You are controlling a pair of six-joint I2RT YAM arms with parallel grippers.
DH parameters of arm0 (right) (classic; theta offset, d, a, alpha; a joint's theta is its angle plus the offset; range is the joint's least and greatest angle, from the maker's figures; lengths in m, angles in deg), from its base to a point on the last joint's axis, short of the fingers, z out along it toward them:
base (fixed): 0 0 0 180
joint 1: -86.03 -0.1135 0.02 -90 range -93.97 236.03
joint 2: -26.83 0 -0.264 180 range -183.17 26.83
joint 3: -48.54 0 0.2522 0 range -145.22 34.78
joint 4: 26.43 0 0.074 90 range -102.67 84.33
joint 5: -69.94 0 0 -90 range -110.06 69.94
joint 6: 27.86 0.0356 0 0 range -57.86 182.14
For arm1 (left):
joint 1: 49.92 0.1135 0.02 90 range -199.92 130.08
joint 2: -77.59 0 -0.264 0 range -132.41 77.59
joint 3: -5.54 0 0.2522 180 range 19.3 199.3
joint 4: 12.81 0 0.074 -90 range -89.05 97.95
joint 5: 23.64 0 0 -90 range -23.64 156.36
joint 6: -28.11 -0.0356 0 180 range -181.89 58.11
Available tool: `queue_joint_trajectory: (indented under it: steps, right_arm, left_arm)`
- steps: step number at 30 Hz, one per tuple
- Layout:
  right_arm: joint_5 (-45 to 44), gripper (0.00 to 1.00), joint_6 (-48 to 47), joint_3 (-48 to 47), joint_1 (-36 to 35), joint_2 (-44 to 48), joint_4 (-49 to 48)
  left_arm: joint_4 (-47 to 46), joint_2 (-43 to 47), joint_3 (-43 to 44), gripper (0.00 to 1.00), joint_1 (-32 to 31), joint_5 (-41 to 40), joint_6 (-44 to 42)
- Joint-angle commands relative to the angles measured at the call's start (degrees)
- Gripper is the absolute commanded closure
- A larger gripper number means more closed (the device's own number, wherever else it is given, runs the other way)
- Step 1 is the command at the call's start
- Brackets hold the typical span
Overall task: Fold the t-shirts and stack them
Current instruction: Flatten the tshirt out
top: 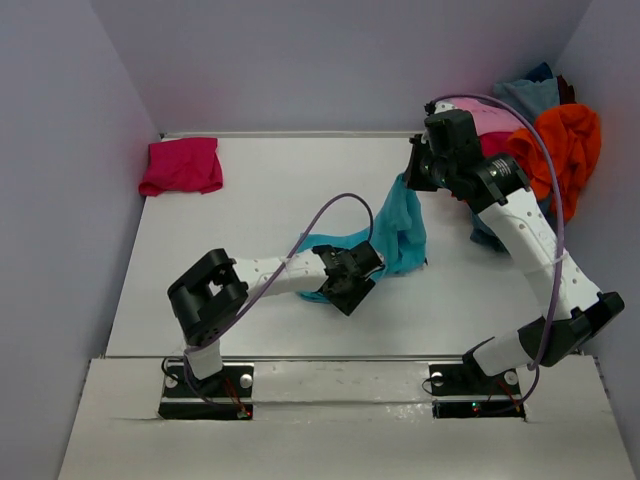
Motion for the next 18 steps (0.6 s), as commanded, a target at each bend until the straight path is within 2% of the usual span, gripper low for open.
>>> queue_joint_trajectory:
  steps: [1, 9, 18]
  right_arm:
    - [0.4, 0.93, 0.4, 0.6, -0.4, 0.7, -3.9]
    - [0.7, 0.93, 0.6, 1.4, -0.4, 0.6, -4.1]
    - [0.6, 0.93, 0.6, 1.7, -0.4, 0.9, -4.3]
  left_arm:
    - [1.9, -0.4, 3.1, 0.34, -1.8, -0.4, -2.4]
    - [3.1, -1.8, 4.7, 0.34, -4.3, -3.1, -2.5]
    - [2.5, -3.4, 4.5, 0.34, -4.8, -0.9, -3.0]
